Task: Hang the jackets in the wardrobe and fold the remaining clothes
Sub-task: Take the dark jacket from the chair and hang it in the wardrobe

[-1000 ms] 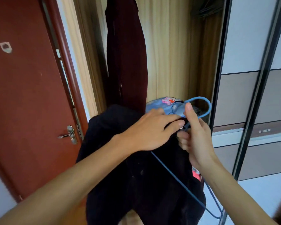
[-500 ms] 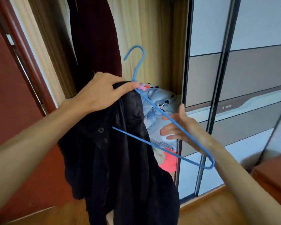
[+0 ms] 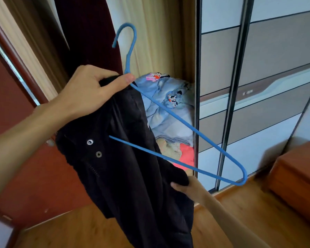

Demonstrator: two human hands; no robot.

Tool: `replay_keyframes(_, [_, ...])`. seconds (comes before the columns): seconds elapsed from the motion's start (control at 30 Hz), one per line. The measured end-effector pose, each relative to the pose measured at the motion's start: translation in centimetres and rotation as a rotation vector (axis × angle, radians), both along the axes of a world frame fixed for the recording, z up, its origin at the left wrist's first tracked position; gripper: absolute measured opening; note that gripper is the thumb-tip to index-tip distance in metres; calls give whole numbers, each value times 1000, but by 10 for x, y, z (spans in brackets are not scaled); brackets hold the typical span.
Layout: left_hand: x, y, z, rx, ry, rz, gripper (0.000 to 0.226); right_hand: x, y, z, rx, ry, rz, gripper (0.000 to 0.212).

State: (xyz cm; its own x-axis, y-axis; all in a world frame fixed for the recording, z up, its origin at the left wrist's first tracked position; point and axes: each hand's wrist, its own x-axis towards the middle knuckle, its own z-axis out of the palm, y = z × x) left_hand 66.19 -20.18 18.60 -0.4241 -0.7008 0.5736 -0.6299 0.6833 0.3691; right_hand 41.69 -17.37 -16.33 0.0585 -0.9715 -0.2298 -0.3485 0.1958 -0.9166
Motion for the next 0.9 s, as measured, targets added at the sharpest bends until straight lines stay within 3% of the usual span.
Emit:
replay_keyframes(0.07, [7, 0, -4, 40, 20, 24, 46, -21, 1, 31, -88, -86, -110, 50])
replay_keyframes(0.17, [12, -1, -16, 67, 34, 57, 35, -53, 5, 93, -166, -247, -206, 40])
replay_keyframes(0.3, [0, -8, -33, 83, 37, 103, 5, -81, 7, 163, -261, -346, -285, 41])
replay_keyframes(0.43, [-10, -22, -47, 25, 27, 155, 10, -90, 24, 232, -406, -441, -400, 32])
replay_keyframes(0.53, [-26, -32, -55, -54, 69, 215, 32, -87, 45, 273, -543, -480, -383, 29])
replay_keyframes(0.6, [-46, -32, -54, -96, 125, 230, 32, -74, 57, 287, -647, -341, -305, 40])
replay_keyframes(0.67, [-67, -33, -52, -127, 198, 201, 31, -53, 66, 290, -731, -58, -182, 44])
replay_keyframes(0.73, [-87, -29, -42, -106, 301, 129, 27, -34, 66, 283, -773, 198, -46, 22])
replay_keyframes(0.77, [-95, -27, -37, -81, 360, 86, 22, -28, 64, 278, -772, 307, 12, 24])
replay_keyframes(0.83, [-107, -22, -25, -57, 426, 26, 14, -27, 58, 270, -758, 455, 92, 65])
replay_keyframes(0.9, [-114, -17, -16, -58, 461, -18, 13, -39, 55, 271, -755, 462, 95, 64])
